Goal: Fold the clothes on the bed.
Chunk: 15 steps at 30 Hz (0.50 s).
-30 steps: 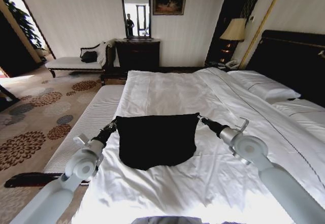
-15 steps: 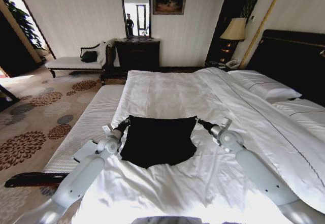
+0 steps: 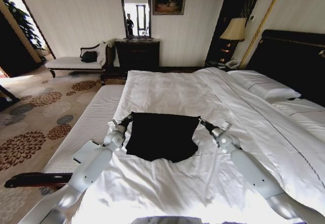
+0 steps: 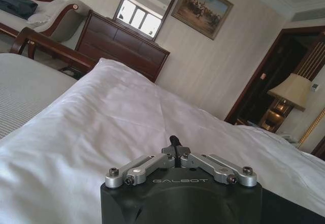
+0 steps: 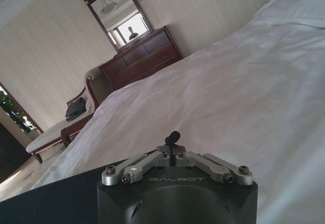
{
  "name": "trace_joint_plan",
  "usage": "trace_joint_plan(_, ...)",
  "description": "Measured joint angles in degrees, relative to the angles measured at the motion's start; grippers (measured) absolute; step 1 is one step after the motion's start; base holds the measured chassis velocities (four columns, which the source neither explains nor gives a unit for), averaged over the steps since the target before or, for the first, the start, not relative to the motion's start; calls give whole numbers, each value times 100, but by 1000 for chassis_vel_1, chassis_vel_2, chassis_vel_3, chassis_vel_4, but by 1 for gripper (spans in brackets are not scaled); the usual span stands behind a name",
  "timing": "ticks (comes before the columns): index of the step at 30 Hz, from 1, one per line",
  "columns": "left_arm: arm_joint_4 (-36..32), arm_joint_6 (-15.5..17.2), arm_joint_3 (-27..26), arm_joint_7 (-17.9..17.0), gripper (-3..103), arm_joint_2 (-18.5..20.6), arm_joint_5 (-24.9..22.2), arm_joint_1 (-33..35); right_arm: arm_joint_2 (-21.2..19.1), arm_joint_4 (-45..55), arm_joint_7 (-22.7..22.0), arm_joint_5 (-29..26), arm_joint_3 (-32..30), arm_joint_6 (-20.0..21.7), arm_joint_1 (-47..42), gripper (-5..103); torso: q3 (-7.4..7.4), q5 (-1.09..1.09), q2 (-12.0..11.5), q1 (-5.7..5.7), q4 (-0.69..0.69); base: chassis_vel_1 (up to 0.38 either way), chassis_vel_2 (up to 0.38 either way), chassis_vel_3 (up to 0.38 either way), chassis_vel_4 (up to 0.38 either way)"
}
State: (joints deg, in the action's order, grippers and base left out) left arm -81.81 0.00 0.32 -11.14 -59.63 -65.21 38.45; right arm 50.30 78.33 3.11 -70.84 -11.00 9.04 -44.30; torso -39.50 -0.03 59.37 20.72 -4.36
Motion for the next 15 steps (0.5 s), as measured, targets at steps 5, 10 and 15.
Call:
trace_joint_plan(5, -50, -6, -74, 14, 0, 82, -10, 63, 73, -158, 117, 189, 122, -90, 208, 0, 0, -1, 0, -1, 4, 0, 0, 0, 0)
trace_joint_plan(10, 58, -7, -179, 94, 0, 98, -5, 92, 170, -500, 228, 340, 331, -165, 475, 0, 0, 0, 0, 0, 5, 0, 0, 0, 0)
trace_joint_plan(15, 409, -30, -131, 205, 0, -51, 52, -39, 282, -968, 374, 486, 528, -250, 678, 0, 0, -1, 0, 0, 1, 0, 0, 0, 0)
